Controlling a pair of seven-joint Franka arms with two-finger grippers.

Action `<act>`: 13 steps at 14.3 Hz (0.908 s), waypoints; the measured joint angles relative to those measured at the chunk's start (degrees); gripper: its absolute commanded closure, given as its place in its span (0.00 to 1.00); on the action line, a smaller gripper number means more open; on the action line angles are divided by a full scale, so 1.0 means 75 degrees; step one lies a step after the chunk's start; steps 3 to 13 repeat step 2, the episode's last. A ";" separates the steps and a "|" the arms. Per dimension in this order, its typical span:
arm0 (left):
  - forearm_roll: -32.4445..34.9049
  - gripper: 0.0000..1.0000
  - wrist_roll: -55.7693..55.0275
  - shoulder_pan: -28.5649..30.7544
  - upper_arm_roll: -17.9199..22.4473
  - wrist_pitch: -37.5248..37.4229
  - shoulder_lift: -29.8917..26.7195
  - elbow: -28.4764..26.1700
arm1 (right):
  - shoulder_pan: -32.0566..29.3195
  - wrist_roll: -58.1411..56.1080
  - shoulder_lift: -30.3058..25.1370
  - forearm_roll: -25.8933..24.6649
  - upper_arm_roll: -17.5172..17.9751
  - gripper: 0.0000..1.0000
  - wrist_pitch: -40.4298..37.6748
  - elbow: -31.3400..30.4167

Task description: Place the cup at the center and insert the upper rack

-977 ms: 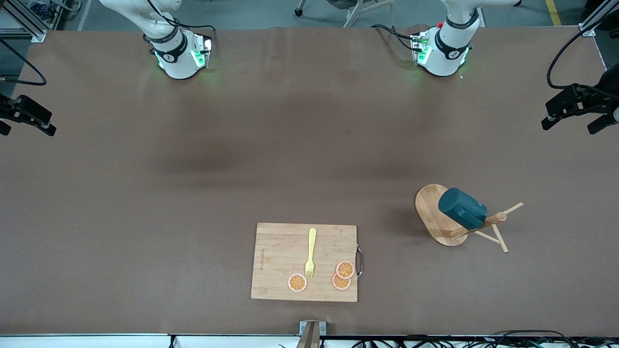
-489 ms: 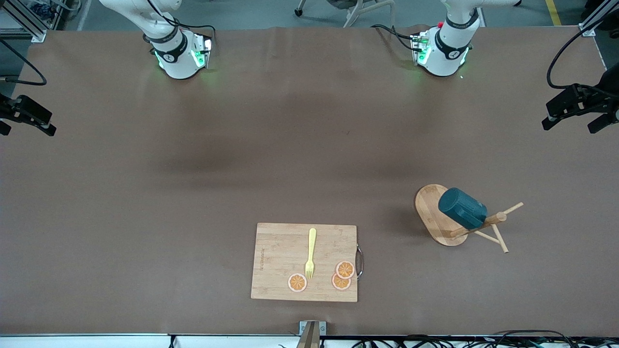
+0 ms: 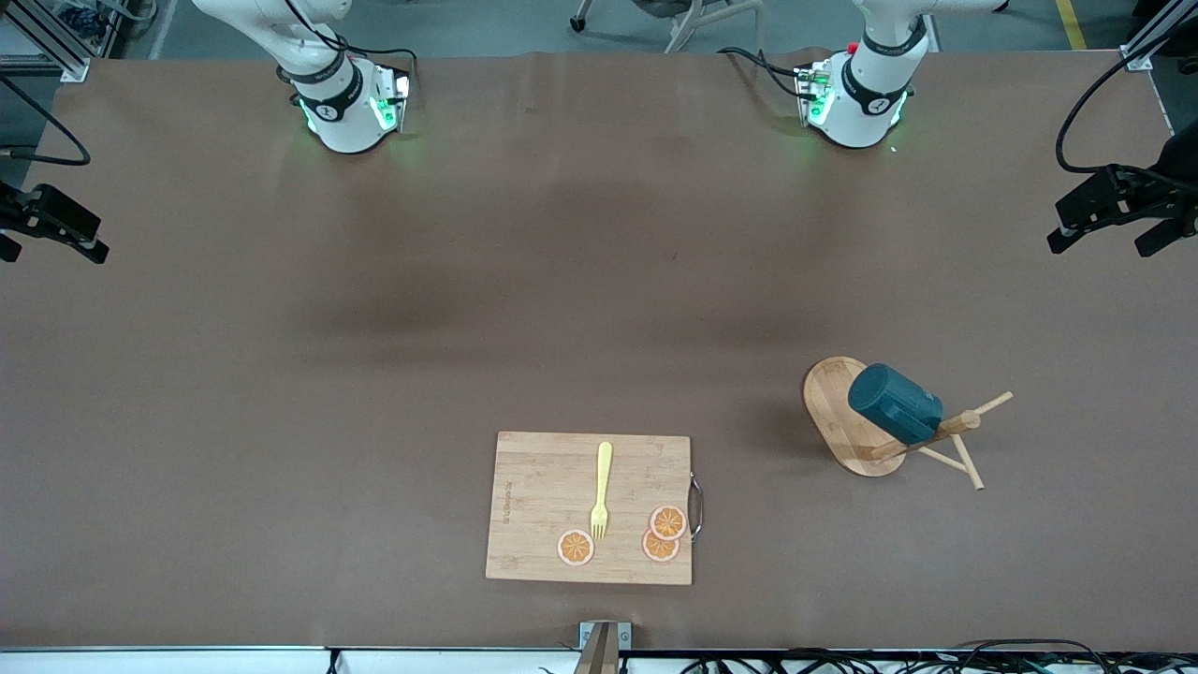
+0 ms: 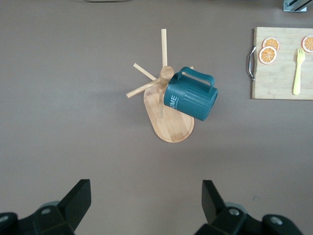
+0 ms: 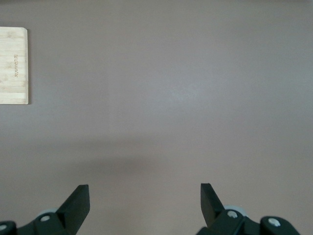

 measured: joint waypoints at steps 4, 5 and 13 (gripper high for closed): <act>0.0000 0.00 0.0000 0.0000 -0.0001 0.0000 0.0000 0.0000 | 0.0000 0.0000 0.0000 0.0000 0.0000 0.00 0.0000 0.0000; 0.0000 0.00 0.0000 0.0000 -0.0001 0.0000 0.0000 0.0000 | 0.0000 0.0000 0.0000 0.0000 0.0000 0.00 0.0000 0.0000; 0.0000 0.00 0.0000 0.0000 -0.0001 0.0000 0.0000 0.0000 | 0.0000 0.0000 0.0000 0.0000 0.0000 0.00 0.0000 0.0000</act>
